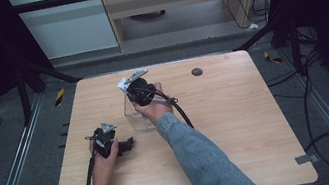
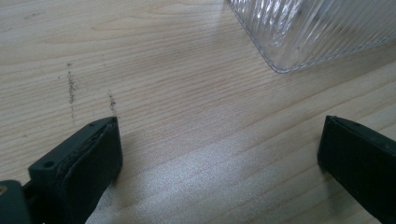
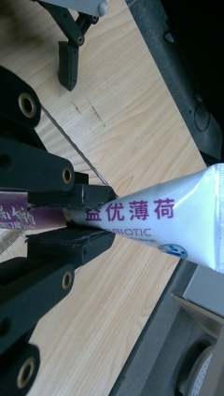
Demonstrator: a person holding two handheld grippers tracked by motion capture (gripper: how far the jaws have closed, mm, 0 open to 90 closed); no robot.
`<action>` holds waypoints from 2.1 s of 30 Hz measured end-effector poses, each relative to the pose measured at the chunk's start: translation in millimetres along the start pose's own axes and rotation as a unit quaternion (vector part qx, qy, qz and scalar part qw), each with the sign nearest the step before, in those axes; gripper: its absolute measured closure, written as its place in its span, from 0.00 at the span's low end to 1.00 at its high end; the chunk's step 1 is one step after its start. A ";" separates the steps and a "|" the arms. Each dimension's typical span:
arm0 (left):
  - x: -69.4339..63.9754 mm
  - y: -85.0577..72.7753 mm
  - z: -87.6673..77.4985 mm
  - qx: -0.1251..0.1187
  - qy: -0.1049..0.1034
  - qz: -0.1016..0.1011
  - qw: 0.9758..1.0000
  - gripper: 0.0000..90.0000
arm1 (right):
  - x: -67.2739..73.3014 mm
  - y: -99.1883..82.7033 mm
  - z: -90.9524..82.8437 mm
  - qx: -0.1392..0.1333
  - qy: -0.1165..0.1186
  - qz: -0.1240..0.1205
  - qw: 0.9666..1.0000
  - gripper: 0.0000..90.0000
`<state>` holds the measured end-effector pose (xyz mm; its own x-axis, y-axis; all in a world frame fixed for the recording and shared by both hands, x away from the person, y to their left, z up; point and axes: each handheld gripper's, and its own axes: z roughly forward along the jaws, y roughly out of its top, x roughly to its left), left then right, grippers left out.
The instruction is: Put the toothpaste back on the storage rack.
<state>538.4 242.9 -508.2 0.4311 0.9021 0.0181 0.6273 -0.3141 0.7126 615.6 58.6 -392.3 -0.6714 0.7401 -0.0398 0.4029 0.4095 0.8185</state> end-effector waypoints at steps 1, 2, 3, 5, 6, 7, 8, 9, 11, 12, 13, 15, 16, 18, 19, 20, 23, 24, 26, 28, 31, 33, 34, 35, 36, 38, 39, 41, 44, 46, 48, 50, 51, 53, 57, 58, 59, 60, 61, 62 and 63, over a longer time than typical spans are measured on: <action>0.0 0.0 0.0 0.000 0.000 0.000 1.000 0.00 | 0.4 0.3 0.6 0.001 0.000 -0.001 1.000 0.88; 0.0 0.0 0.0 0.000 0.000 0.000 1.000 0.00 | 0.9 0.6 1.4 0.000 0.001 0.000 1.000 0.88; 0.0 0.0 0.1 0.000 0.000 0.000 1.000 0.00 | 1.0 0.7 2.0 0.000 0.001 -0.001 1.000 0.88; 0.0 0.0 0.1 0.000 0.000 0.000 1.000 0.00 | 1.4 1.1 2.9 0.001 0.002 -0.001 1.000 0.87; 0.0 0.0 0.0 0.000 0.000 0.000 1.000 0.00 | 1.6 1.3 3.3 0.002 0.002 0.000 1.000 0.87; 0.0 0.0 0.0 0.000 0.000 0.000 1.000 0.00 | 1.8 1.5 3.8 0.002 0.002 0.000 1.000 0.87; 0.0 0.0 0.0 0.000 0.000 0.000 1.000 0.00 | 1.9 1.8 4.4 0.003 0.002 0.001 1.000 0.87; 0.0 0.0 0.0 0.000 0.000 0.000 1.000 0.00 | 1.6 2.1 4.8 0.004 0.002 0.001 1.000 0.87; 0.0 0.0 0.0 0.000 0.000 0.000 1.000 0.00 | 1.4 2.4 5.9 0.004 0.002 0.002 1.000 0.87; 0.0 0.0 0.0 0.000 0.000 0.000 1.000 0.00 | 1.3 2.6 6.4 0.003 0.002 0.002 1.000 0.87; 0.0 0.0 0.0 0.000 0.000 0.000 1.000 0.00 | 1.1 2.8 6.6 0.004 0.003 0.002 1.000 0.87; 0.0 0.0 0.0 0.000 0.000 0.000 1.000 0.00 | 1.0 3.2 7.4 0.004 0.004 0.001 1.000 0.87; 0.0 0.0 0.1 0.000 0.000 0.000 1.000 0.00 | 0.8 3.4 7.5 0.006 0.003 0.001 1.000 0.87; 0.1 0.0 0.1 0.000 0.000 0.000 1.000 0.00 | 0.5 3.8 8.1 0.006 0.004 0.001 1.000 0.87; 0.1 0.1 0.1 0.000 0.000 0.000 1.000 0.00 | 0.6 3.9 8.5 0.006 0.004 0.002 1.000 0.87; 0.1 0.1 0.1 0.000 0.000 0.000 1.000 0.00 | 0.9 3.9 8.8 0.006 0.004 0.001 1.000 0.87; 0.1 0.0 0.1 0.000 0.000 0.000 1.000 0.00 | 1.5 4.1 9.9 0.005 0.006 0.001 1.000 0.87; 0.1 0.1 0.1 0.000 0.000 0.000 1.000 0.00 | 1.8 4.1 10.0 0.006 0.006 0.002 1.000 0.87; 0.1 0.1 0.1 0.000 0.000 0.000 1.000 0.00 | 2.0 4.0 10.1 0.006 0.006 0.000 1.000 0.87; 0.2 0.1 0.1 0.000 0.000 0.001 1.000 0.00 | 1.7 4.1 10.1 0.006 0.007 0.002 1.000 0.87; 0.3 0.2 0.2 0.000 -0.001 0.001 1.000 0.00 | 1.5 3.9 10.2 0.005 0.007 0.003 1.000 0.87; 0.3 0.2 0.2 0.000 -0.001 0.001 1.000 0.00 | 1.5 3.9 10.3 0.005 0.007 0.003 1.000 0.87; 0.3 0.2 0.2 0.000 -0.001 0.001 1.000 0.00 | 1.3 3.8 10.3 0.005 0.008 0.003 1.000 0.87; 0.3 0.2 0.2 0.000 -0.001 0.001 1.000 0.00 | 1.1 3.8 10.2 0.005 0.009 0.003 1.000 0.87; 0.3 0.2 0.2 0.000 -0.001 0.001 1.000 0.00 | 1.0 3.9 10.2 0.005 0.009 0.003 1.000 0.87; 0.3 0.2 0.2 0.000 -0.001 0.001 1.000 0.00 | 1.0 3.9 10.1 0.006 0.009 0.003 1.000 0.87; 0.3 0.2 0.2 0.000 -0.001 0.001 1.000 0.00 | 1.0 3.9 10.1 0.006 0.009 0.003 1.000 0.87; 0.3 0.2 0.2 0.000 -0.001 0.001 1.000 0.00 | 1.0 3.9 10.1 0.006 0.009 0.004 1.000 0.86; 0.3 0.2 0.2 0.000 -0.001 0.001 1.000 0.00 | 0.6 4.0 9.5 0.007 0.010 0.004 1.000 0.86; 0.3 0.2 0.2 0.000 -0.001 0.001 1.000 0.00 | 0.2 4.1 9.0 0.006 0.010 0.005 1.000 0.85; 0.3 0.2 0.2 0.000 -0.001 0.001 1.000 0.00 | -0.5 4.4 7.7 0.006 0.011 0.008 1.000 0.84; 0.3 0.2 0.2 0.000 -0.001 0.001 1.000 0.00 | -1.0 4.6 6.1 0.006 0.012 0.010 1.000 0.82; 0.3 0.2 0.2 0.000 -0.001 0.001 1.000 0.00 | -1.1 4.8 5.2 0.005 0.011 0.009 1.000 0.81; 0.3 0.2 0.2 0.000 -0.001 0.001 1.000 0.00 | -2.0 4.8 3.0 0.005 0.012 0.010 1.000 0.80; 0.4 0.3 0.3 0.000 -0.001 0.002 1.000 0.00 | -4.1 3.8 -1.2 0.006 0.011 0.015 1.000 0.79; 0.4 0.3 0.3 0.000 -0.001 0.002 1.000 0.00 | -4.8 3.4 -2.9 0.005 0.010 0.017 1.000 0.79; 0.4 0.3 0.4 0.000 -0.001 0.001 1.000 0.00 | -5.8 2.9 -4.8 0.004 0.011 0.017 1.000 0.79; 0.4 0.4 0.3 0.000 -0.001 0.002 1.000 0.00 | -6.3 2.5 -7.1 0.004 0.011 0.018 1.000 0.79; 0.5 0.4 0.4 0.000 -0.001 0.002 1.000 0.00 | -6.9 1.9 -9.3 0.002 0.010 0.018 1.000 0.79; 0.4 0.4 0.4 0.000 -0.001 0.001 1.000 0.00 | -7.8 1.1 -10.9 0.001 0.010 0.020 1.000 0.79; 0.4 0.4 0.5 -0.001 -0.001 0.001 1.000 0.00 | -8.8 0.2 -12.0 0.002 0.009 0.020 1.000 0.79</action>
<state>539.1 243.0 -508.3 0.4332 0.9011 0.0181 0.6258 -0.3151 0.7134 614.1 45.7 -385.0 -0.6659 0.7460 0.0033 0.4319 0.3819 0.8171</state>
